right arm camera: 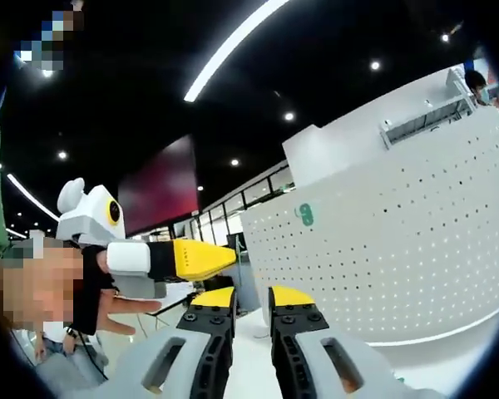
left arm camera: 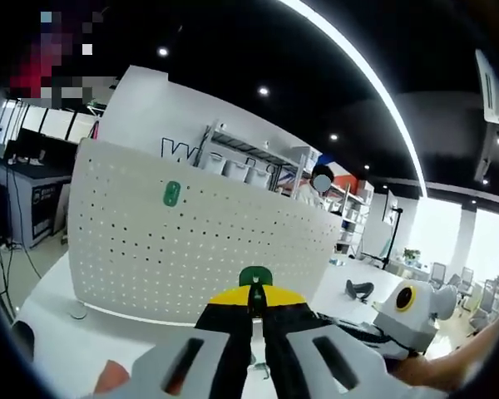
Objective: Insert the hook assembly into the mounting plate slot until the hook locks in place.
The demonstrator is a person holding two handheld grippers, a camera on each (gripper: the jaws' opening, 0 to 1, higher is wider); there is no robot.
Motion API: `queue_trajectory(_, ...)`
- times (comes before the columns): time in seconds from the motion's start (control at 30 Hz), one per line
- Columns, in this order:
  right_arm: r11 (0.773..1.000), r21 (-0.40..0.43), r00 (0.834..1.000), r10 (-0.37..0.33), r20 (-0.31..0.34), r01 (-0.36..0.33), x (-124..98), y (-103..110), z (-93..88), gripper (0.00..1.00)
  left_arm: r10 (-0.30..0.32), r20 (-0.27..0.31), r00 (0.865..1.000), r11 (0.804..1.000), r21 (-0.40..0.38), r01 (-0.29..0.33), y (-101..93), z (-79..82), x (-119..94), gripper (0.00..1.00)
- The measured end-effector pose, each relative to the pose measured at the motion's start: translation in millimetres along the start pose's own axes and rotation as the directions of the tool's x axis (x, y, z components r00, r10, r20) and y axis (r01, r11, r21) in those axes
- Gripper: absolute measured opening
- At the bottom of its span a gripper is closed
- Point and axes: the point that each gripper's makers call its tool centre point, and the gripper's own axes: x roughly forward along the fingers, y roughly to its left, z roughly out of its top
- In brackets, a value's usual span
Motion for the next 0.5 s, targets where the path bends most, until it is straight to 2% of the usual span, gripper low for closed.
queue_trajectory(0.13, 1.000, 0.002, 1.000, 0.006, -0.007, -0.006, -3, -1, -1.8, 0.28, 0.002, -0.003, 1.000, 1.000, 0.010, -0.001, 0.1, -0.3, 0, 0.03)
queue_trajectory(0.27, 0.999, 0.010, 0.999, 0.046, -0.011, -0.046, -7, 2, -1.6, 0.41, 0.003, -0.006, 1.000, 1.000, 0.023, -0.003, 0.0, -0.4, 0, 0.02)
queue_trajectory(0.5, 0.997, 0.007, 0.995, 0.082, -0.055, -0.081, -16, 5, -9.7, 0.51, 0.011, -0.012, 1.000, 0.998, 0.069, -0.010, -0.3, -1.6, 0, 0.02)
